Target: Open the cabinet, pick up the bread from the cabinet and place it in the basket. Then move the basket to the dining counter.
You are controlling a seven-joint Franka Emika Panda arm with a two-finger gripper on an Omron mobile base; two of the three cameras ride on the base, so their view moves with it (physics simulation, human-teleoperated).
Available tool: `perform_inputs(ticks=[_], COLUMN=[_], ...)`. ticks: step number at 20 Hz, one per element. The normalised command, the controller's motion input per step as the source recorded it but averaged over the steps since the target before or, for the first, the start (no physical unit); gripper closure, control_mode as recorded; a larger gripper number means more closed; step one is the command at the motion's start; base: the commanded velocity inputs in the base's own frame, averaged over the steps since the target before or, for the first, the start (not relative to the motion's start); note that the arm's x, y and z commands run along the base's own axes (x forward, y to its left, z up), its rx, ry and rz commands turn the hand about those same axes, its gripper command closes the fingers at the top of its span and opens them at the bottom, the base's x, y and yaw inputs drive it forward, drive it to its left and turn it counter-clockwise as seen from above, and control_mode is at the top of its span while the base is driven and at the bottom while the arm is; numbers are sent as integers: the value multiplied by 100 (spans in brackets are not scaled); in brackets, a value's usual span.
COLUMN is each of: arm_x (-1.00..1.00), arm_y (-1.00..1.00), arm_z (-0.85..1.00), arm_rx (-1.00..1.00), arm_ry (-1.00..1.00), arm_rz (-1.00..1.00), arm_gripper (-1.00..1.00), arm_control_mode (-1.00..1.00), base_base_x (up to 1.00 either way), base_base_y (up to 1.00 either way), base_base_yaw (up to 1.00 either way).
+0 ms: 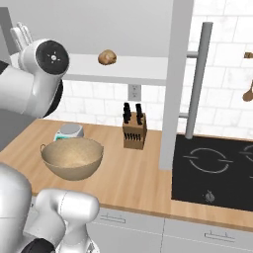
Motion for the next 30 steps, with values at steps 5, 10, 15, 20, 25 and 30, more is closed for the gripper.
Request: perform_inputs(ticks=[5,10,15,20,25,30], arm_x=[76,18,0,-36,-96,-67], arm_y=[4,53,86,100,100,100], arm_z=[0,25,8,0,0,-15], arm_rx=[21,2,0,1,0,0], arm_ry=[7,16,13,14,4,-17], arm_rz=[8,16,17,25,28,5], arm_gripper=[-100,-100,-100,-100,-100,-100], arm_control_mode=[-100,-100,-100,-100,-100,-100], base_base_x=[0,0,0,0,0,0], base_base_y=[0,0,0,0,0,0], base_base_yaw=[0,0,0,0,0,0])
